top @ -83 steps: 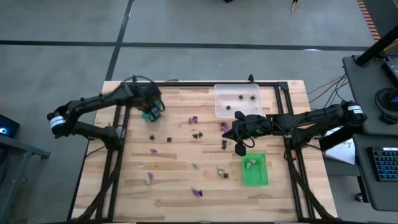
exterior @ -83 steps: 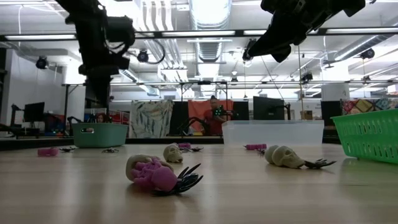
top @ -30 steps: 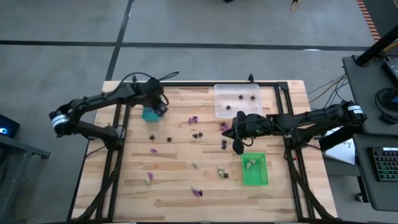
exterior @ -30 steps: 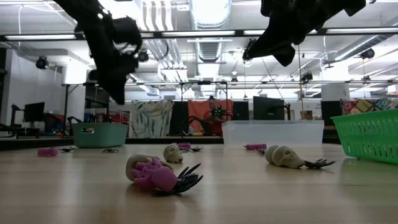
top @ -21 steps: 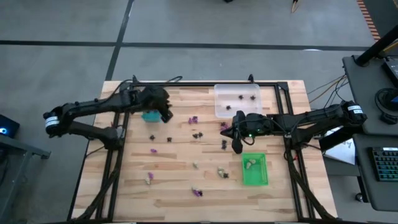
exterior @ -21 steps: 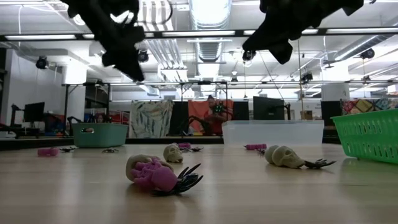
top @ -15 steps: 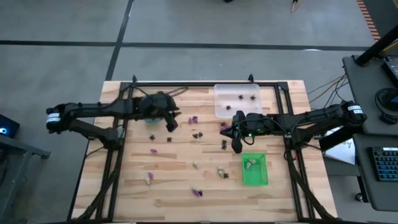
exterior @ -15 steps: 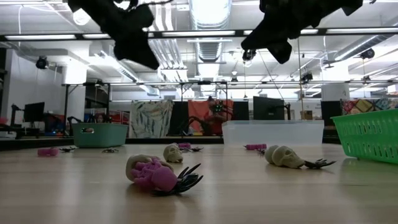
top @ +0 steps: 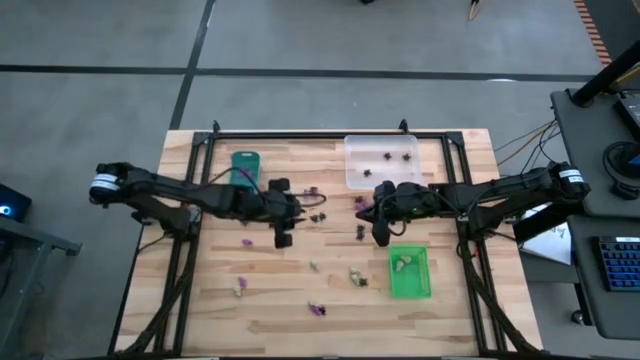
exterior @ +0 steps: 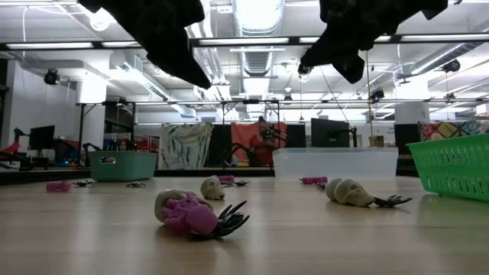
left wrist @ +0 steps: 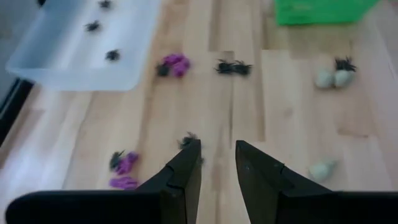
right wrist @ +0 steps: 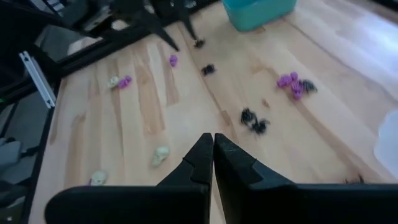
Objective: Sort Halloween decoration
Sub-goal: Put the white skull toy into the green bin
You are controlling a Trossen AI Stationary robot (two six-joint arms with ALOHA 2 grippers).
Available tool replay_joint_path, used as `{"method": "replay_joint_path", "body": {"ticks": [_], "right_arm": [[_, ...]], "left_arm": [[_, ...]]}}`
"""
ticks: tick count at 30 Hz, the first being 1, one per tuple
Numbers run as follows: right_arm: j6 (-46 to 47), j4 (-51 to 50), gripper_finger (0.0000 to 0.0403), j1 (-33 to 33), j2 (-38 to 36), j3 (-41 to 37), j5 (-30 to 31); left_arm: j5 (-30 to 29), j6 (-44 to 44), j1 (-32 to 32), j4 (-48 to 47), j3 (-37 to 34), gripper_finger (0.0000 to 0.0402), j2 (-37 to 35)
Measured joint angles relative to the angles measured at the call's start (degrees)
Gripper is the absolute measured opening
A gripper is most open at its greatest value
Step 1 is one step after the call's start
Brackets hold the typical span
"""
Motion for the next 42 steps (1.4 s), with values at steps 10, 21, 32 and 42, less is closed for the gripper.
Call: {"method": "replay_joint_path", "body": {"ticks": [10,21,32,42], "right_arm": [[6.79,-7.48,0.0009,1.05,0.00,0.02,-1.51],[10.80,-6.78,0.0009,2.79,0.57,0.02,-0.83],[8.13,-3.13,0.0009,3.89,14.94,6.79,-1.72],[5.41,-20.27,0.0009,3.91,31.19,25.93,-0.88]], "left_arm": [[3.48,4.82,-4.14,5.01,0.00,0.0082,6.03],[3.05,1.20,-4.14,5.00,0.00,0.0082,4.54],[2.95,-4.93,-4.61,2.21,-0.02,0.0082,1.17],[-9.71,-11.89,-9.11,-8.65,-0.33,0.0082,-6.82]]}}
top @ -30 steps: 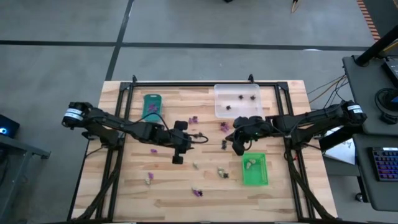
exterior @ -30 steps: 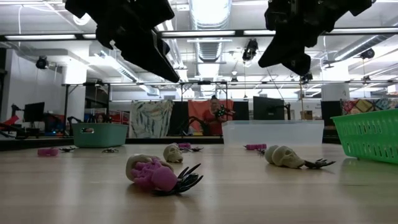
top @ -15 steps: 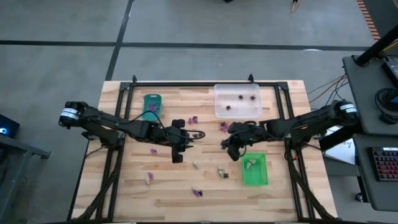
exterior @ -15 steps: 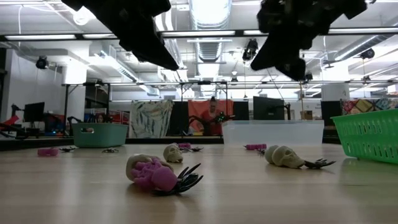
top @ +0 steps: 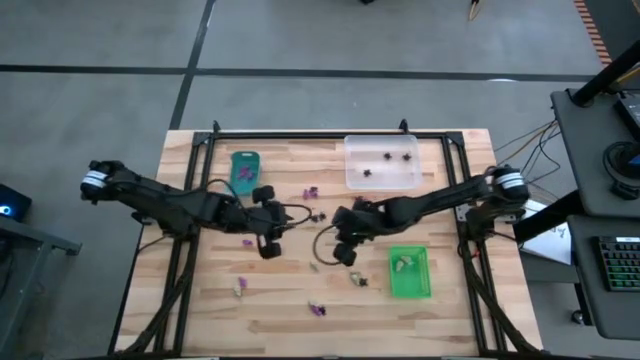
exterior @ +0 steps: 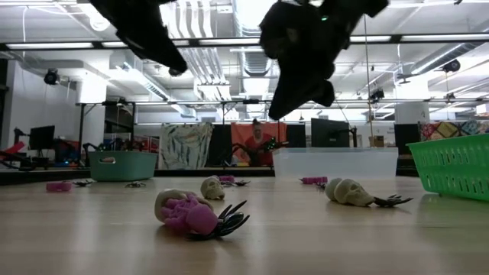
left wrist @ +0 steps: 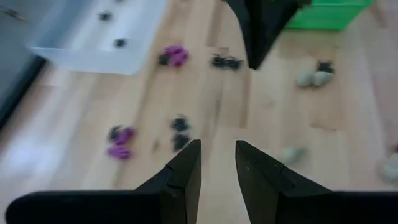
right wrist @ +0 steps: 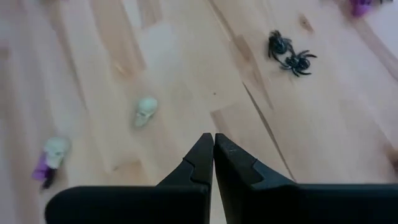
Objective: Sort Halloween decoration
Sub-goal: Put the white skull toy into the green bin
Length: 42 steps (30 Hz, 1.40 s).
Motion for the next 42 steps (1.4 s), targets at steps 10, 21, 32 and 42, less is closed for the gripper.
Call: {"method": "replay_joint_path", "body": {"ticks": [10,21,32,42], "right_arm": [[0.25,-10.71,0.0009,2.13,13.05,15.87,0.07],[-0.68,-11.09,0.0009,4.92,23.59,25.69,0.04],[6.69,-18.55,0.0079,5.11,29.38,35.09,-0.49],[13.16,-20.19,0.0141,5.25,30.02,35.88,1.49]], "left_arm": [[-11.01,-2.17,-10.74,4.70,-7.08,0.0082,-7.56],[-21.81,9.36,-12.39,7.32,-10.07,0.0082,-14.59],[-22.50,24.73,-11.21,16.36,-9.74,0.0082,-14.37],[-21.42,28.35,-6.93,19.29,-9.09,0.0082,-13.09]]}}
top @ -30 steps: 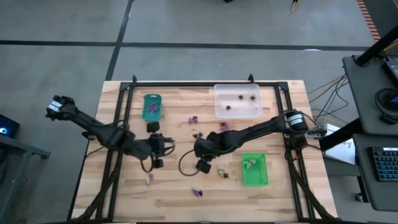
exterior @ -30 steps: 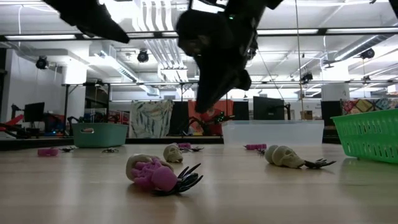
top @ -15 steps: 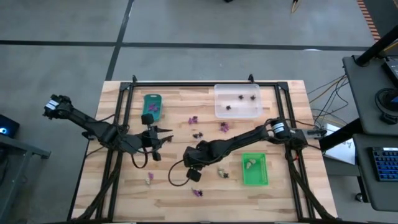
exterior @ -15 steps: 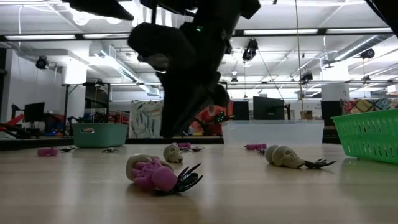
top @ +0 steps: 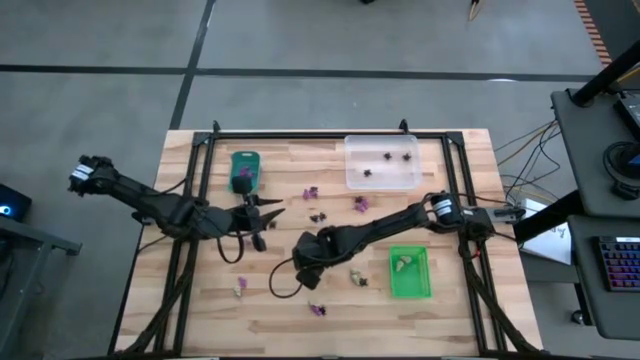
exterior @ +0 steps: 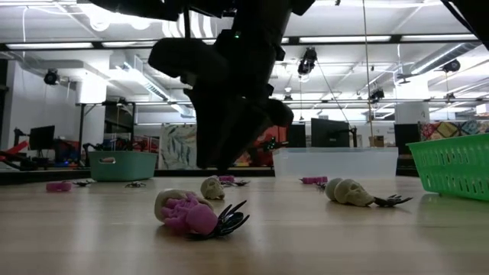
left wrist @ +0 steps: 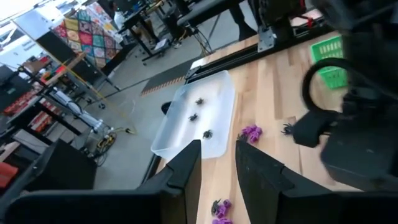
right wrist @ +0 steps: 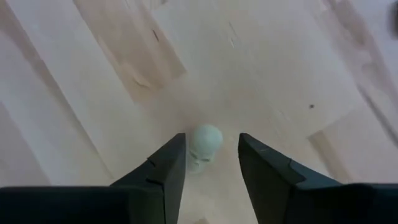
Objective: Sort Halloween decoration
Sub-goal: Put the white skull toy into the green bin
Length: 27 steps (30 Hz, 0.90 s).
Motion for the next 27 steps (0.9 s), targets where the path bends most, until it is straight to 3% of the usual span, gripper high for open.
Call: {"method": "replay_joint_path", "body": {"ticks": [13,22,27], "right_arm": [[1.29,1.03,0.0135,-0.13,4.11,0.26,-0.25],[-0.99,0.52,0.0059,-0.15,3.93,1.28,-1.24],[-4.30,-1.37,0.0039,-0.16,3.99,3.49,-2.08]], "left_arm": [[1.59,-0.06,2.44,1.99,0.00,0.0082,4.08],[1.62,0.38,2.59,3.37,0.00,0.0082,6.05],[1.62,0.01,2.61,3.56,0.00,0.0082,6.66]]}}
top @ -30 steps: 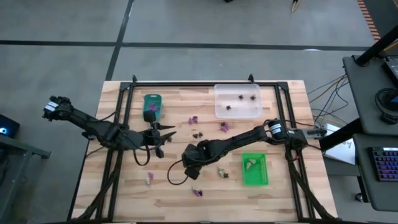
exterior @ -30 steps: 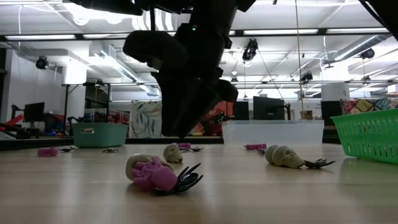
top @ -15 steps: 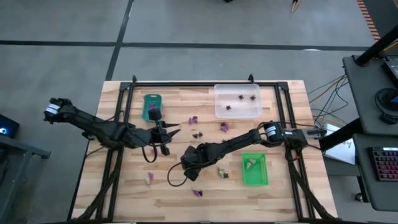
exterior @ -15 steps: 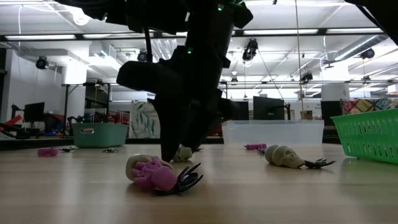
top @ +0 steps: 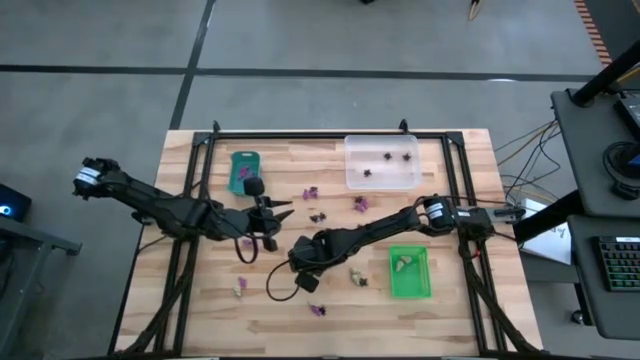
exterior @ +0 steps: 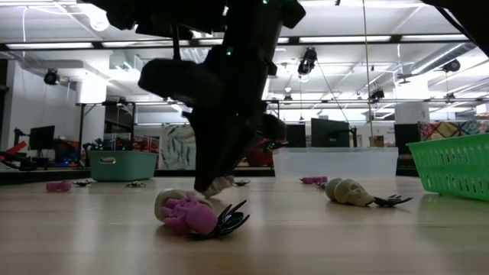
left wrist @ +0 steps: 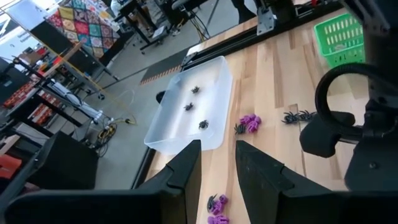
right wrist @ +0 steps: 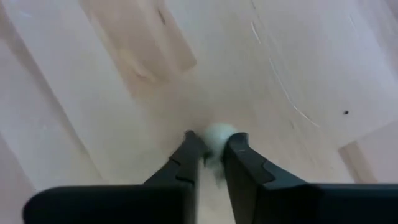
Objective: Sort Halloween decoration
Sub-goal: Put the white skull toy into the green bin
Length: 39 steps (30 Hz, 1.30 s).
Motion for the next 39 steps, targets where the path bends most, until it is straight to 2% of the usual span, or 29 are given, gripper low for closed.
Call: {"method": "replay_joint_path", "body": {"ticks": [9,14,21,28,35,39], "right_arm": [[-6.49,-12.86,0.0036,0.01,-1.37,6.21,0.12],[-8.19,-21.57,0.0036,0.14,-3.36,6.87,0.13],[-5.78,-42.73,0.0038,2.20,-7.34,5.53,0.59],[0.57,-42.50,0.0038,6.69,-17.39,-3.73,-1.13],[9.16,-32.90,0.0038,10.81,-29.21,-16.34,1.47],[6.06,-25.85,0.0038,11.29,-34.12,-23.89,2.25]], "left_arm": [[-0.05,-3.21,0.04,0.21,0.00,0.0082,0.01],[-0.98,-6.37,-0.16,-0.98,0.00,0.0082,-0.66],[-1.15,-11.45,-1.17,-5.29,0.00,0.0082,-3.00],[-1.10,-15.65,-1.42,-8.12,-0.02,0.0082,-3.42],[0.09,-17.38,-1.60,-8.17,0.00,0.0082,-2.69],[1.42,-17.58,-1.60,-7.81,0.00,0.0082,-2.08]]}}
